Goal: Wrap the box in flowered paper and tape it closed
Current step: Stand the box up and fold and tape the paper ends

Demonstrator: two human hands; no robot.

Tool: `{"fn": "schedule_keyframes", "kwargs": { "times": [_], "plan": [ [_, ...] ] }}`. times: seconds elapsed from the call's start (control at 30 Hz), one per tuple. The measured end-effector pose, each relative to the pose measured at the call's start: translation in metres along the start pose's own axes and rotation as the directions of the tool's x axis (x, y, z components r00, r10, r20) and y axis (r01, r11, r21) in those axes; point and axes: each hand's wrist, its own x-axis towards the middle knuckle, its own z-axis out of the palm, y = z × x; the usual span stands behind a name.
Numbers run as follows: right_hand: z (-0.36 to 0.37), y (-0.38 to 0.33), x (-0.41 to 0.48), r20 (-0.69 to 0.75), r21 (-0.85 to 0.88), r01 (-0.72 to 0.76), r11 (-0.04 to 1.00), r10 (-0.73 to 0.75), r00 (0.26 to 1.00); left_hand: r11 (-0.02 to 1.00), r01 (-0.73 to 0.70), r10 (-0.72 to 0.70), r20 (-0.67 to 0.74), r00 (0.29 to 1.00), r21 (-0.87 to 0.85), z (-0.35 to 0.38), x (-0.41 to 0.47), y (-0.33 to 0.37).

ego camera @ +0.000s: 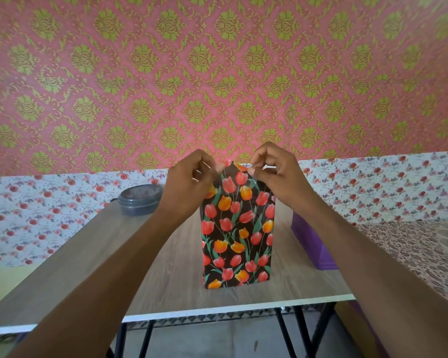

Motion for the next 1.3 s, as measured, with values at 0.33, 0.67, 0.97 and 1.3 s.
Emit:
{"fn": "schedule_keyframes", "kwargs": {
  "times": [0.33,0.67,0.97,1.3],
  "plan": [
    [0.003,0.0,0.001,0.007,-0.052,-0.017,0.998,0.018,1.0,1.0,-0.019,0.02,-0.062,0.998,0.018,0.005,-0.008,0.002],
    [-0.008,0.0,-0.004,-0.039,-0.037,-0.051,0.998,0.05,0.998,0.932,0.246,-0.273,-0.07,0.959,-0.268,0.004,-0.008,0.006],
    [-0.007,-0.008,-0.003,-0.029,-0.094,-0.032,0.995,0.029,0.999,0.981,0.184,-0.181,0.04,0.983,-0.07,-0.009,-0.001,0.009],
    [-0.001,-0.012,0.001,0.077,-0.186,-0.061,0.981,0.077,0.994,0.961,0.061,-0.082,0.071,0.994,0.27,0.002,0.004,0.014]
  ]
}}
